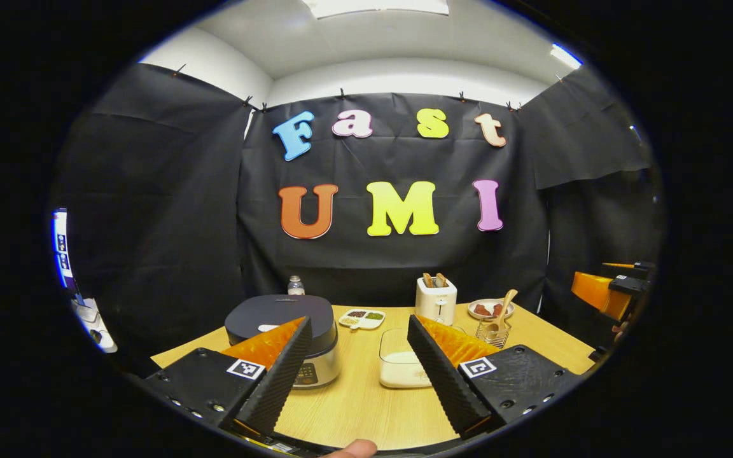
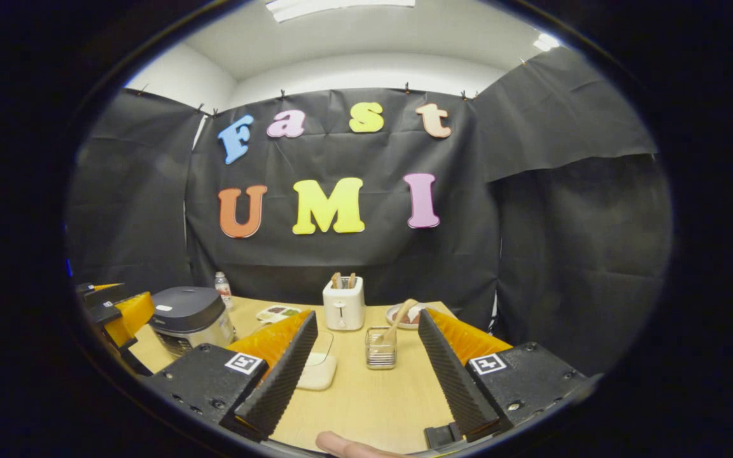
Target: Close the left gripper, press the button to open the rice cooker; take a wooden spoon from the chopstick holder with the right hand, scoop a spoonful of rice and pour it into the rice cooker, then put the wooden spoon back into the chopstick holder.
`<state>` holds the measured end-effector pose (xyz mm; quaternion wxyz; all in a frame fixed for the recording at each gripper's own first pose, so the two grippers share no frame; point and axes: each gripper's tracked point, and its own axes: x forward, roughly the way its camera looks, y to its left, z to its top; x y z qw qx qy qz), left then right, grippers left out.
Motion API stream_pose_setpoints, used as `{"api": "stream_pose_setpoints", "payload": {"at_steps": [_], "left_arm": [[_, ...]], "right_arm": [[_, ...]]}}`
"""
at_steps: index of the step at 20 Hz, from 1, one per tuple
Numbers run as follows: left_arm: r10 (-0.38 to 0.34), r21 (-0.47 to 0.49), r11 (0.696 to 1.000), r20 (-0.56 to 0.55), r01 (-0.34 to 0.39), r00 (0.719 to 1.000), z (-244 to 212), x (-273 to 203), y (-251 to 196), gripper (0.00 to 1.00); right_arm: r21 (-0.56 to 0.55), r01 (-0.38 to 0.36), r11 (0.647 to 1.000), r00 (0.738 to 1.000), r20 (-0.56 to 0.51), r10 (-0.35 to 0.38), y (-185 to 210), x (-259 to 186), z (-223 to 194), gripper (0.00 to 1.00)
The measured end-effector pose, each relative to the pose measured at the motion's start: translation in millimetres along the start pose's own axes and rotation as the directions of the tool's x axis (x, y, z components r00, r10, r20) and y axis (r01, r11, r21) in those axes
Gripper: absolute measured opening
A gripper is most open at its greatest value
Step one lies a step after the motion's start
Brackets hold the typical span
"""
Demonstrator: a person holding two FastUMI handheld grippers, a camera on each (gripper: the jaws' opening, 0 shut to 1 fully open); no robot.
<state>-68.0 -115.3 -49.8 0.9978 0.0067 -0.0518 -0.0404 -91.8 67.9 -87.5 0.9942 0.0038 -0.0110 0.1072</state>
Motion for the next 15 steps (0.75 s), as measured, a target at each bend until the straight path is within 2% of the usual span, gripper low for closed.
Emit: {"api": "stream_pose_setpoints", "payload": {"at_steps": [3,7,15], "left_arm": [[0.0,0.006,1.0,0.011,0.0,1.0,4,-2,-1,0.96],[0.0,0.011,1.0,0.058,-0.001,0.998,11,-14,1,0.96],[0.003,-0.021,1.0,0.058,-0.002,0.998,8,-18,8,0.96]], "right_arm": [[-0.016,0.018,1.0,1.0,-0.002,-0.018,-4,-3,2,1.0],[-0.025,0.006,1.0,1.0,0.011,-0.006,0,-6,5,1.0],[-0.039,0.014,0.999,0.999,0.039,-0.013,-1,-14,11,1.0]]}}
